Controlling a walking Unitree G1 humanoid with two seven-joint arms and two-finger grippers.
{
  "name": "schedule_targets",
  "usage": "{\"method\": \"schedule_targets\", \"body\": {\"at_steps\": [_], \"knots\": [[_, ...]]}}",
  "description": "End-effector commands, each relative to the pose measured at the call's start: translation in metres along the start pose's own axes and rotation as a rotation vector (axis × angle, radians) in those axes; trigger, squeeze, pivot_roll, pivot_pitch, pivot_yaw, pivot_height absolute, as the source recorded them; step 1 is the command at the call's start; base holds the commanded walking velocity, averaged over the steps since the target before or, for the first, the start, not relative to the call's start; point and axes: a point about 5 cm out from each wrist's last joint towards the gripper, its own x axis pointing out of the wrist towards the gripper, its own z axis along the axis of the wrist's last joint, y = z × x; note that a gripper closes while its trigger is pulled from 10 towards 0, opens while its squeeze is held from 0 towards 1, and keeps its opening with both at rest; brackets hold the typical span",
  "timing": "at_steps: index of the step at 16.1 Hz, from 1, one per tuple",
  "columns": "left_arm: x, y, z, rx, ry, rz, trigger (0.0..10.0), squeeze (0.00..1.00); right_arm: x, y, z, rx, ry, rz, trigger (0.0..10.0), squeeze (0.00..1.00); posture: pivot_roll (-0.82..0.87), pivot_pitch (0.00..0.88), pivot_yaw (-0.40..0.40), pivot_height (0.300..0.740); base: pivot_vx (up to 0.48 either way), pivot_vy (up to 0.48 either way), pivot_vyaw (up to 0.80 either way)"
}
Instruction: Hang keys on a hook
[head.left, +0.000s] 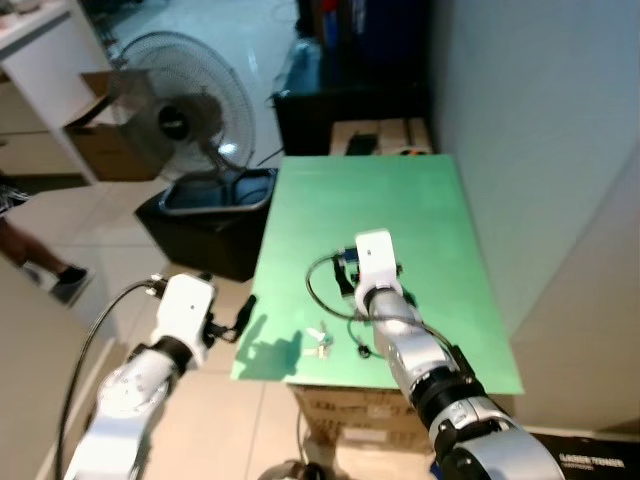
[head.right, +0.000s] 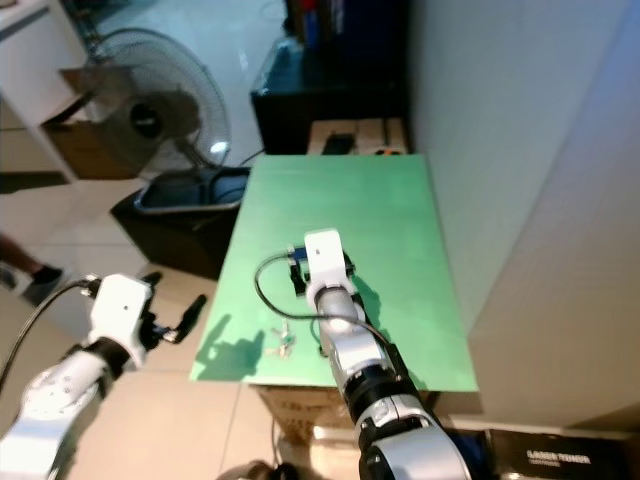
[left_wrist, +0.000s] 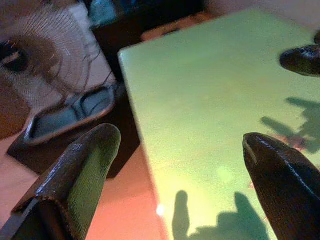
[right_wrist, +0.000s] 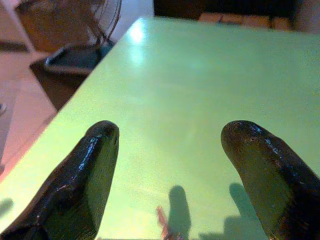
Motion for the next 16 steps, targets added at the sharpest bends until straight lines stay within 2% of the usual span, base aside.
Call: {"method": "schedule_targets", "body": {"at_steps": [1,5,7,10,12,16], "knots": [[-0.008,0.006,0.008,0.009,-0.001,-0.002,10.0,0.0,0.002,0.009,0.003,-0.023,-0.015,0.001,10.0,0.0,0.09,0.101,0.175,0.74,0.0,0.0,0.0],[-0.027,0.009,0.016,0.031,0.037,-0.039,10.0,0.0,-0.006,0.025,-0.017,-0.02,0.024,-0.009,10.0,0.0,0.11,0.152,0.23,0.74,0.0,0.0,0.0],[-0.041,0.013,0.022,0.045,0.065,-0.069,10.0,0.0,-0.012,0.034,-0.023,-0.021,0.01,-0.032,10.0,0.0,0.11,0.208,0.279,0.74,0.0,0.0,0.0],[-0.054,0.017,0.029,0.061,0.1,-0.094,10.0,0.0,-0.017,0.043,-0.027,0.025,0.0,-0.044,10.0,0.0,0.12,0.26,0.317,0.74,0.0,0.0,0.0],[-0.066,0.022,0.031,0.071,0.147,-0.119,10.0,0.0,-0.023,0.057,-0.033,0.09,0.015,0.006,10.0,0.0,0.12,0.305,0.357,0.74,0.0,0.0,0.0],[-0.078,0.021,0.038,0.065,0.19,-0.165,10.0,0.0,-0.034,0.07,-0.047,0.059,0.044,0.021,10.0,0.0,0.12,0.357,0.396,0.74,0.0,0.0,0.0]]}}
